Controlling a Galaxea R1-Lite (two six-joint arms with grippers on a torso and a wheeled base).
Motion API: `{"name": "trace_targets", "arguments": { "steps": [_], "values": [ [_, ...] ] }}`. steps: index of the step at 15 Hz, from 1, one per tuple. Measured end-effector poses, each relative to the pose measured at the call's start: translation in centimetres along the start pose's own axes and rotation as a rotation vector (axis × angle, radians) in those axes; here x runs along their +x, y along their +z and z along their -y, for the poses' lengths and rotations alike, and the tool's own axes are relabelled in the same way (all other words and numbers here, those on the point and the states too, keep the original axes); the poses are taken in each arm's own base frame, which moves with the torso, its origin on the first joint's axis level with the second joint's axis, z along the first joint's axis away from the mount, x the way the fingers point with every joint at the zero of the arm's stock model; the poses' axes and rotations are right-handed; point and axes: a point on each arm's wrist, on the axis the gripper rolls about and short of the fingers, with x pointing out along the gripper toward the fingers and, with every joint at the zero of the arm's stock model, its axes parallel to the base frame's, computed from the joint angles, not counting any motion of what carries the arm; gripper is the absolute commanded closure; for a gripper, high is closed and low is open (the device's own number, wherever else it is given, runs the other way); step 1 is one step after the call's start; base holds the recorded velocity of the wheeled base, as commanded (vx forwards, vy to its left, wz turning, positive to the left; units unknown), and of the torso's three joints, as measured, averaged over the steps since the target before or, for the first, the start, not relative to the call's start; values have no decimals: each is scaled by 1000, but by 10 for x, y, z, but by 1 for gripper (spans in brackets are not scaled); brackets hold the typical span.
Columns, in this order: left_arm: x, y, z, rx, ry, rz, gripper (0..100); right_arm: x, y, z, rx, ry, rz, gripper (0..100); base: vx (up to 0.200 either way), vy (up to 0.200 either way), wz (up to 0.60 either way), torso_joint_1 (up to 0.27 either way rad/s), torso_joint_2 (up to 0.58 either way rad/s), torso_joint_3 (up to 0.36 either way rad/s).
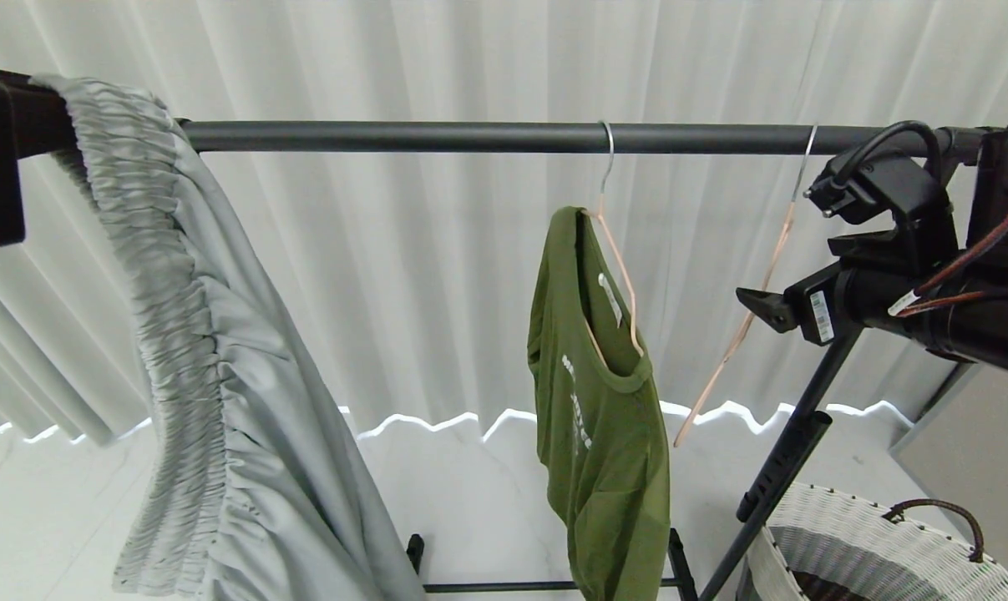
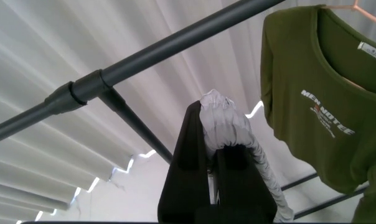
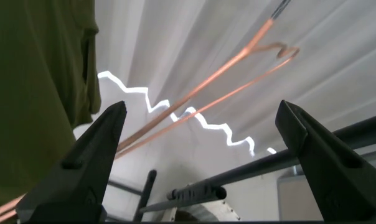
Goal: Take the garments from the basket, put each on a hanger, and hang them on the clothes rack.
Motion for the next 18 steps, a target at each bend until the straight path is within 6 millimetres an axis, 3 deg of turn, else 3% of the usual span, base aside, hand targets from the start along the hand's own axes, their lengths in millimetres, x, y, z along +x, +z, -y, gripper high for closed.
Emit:
{"name": "trace_targets", "arguments": {
  "steps": [6,14,18],
  "values": [
    [0,0,0,0,-1,0,100,-11,-11,1,-6,3,-20,0,0,0,0,0,0,0],
    [0,0,0,1,-2,-1,100,-27,-12,11,16,-24,4,0,0,0,0,0,0,0],
    [0,0,0,-1,-1,0,100,-29,-11,11,207,-19,0,0,0,0,0,0,0,0]
  ]
}}
